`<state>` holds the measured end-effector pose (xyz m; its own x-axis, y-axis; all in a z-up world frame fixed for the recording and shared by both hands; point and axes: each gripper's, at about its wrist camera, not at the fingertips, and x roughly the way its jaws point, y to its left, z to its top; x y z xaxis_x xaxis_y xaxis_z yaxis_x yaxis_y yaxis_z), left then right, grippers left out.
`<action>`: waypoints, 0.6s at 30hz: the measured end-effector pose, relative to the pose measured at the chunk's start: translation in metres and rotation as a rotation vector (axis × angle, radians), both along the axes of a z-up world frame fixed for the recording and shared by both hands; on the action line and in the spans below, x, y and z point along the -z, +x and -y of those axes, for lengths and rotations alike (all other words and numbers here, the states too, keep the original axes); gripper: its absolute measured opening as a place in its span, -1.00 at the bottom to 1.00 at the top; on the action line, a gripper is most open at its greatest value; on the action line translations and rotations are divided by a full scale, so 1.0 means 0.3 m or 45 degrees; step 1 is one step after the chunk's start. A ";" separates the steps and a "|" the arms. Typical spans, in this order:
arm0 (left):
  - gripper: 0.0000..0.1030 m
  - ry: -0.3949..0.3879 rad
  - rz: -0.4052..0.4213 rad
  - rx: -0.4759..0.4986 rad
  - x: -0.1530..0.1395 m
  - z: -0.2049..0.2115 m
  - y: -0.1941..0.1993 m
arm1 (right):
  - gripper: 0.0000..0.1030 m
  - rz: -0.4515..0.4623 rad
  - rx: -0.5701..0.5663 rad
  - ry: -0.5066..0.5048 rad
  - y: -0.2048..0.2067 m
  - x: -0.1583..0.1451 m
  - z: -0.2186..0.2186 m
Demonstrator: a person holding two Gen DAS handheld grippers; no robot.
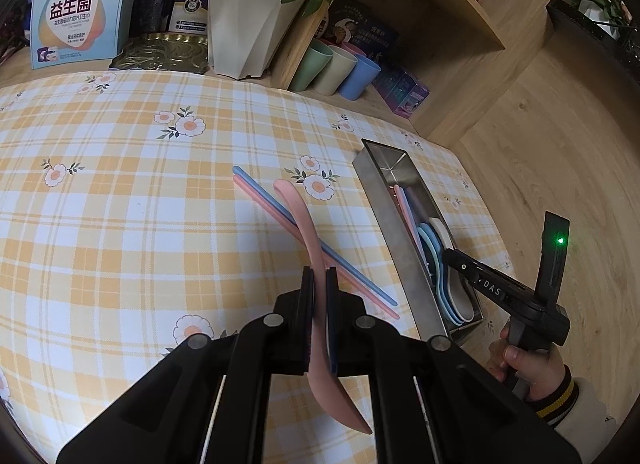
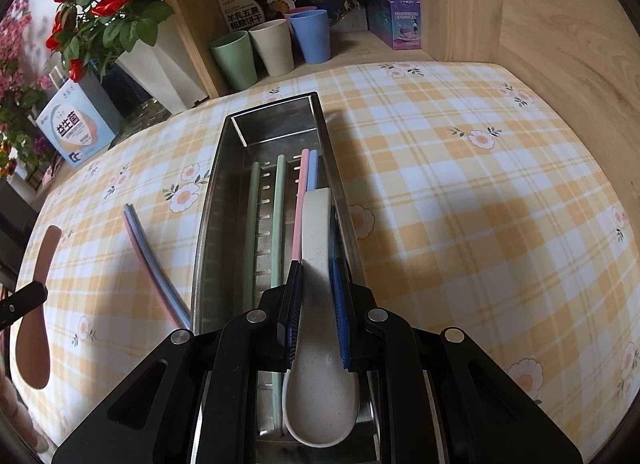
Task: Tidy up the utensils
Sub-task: 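Lower the white spoon into the steel tray and open the right tool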
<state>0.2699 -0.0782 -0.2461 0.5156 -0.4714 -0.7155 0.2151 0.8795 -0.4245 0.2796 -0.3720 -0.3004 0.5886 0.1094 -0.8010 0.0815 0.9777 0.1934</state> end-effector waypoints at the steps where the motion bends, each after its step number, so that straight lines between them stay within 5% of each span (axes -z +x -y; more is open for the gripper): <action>1: -0.89 0.000 0.000 0.002 0.000 0.000 0.000 | -0.69 -0.002 0.002 0.002 0.000 0.000 0.000; 15: -0.89 0.000 0.008 0.035 -0.040 0.045 -0.008 | -0.66 0.012 0.006 0.007 -0.034 -0.064 -0.004; 18: -0.89 -0.002 0.008 0.050 -0.049 0.070 -0.012 | -0.52 0.017 -0.003 0.013 -0.043 -0.083 -0.001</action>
<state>0.2661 -0.0992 -0.2313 0.5011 -0.4922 -0.7118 0.2516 0.8698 -0.4244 0.2666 -0.3717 -0.2756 0.5990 0.1186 -0.7919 0.0766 0.9759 0.2041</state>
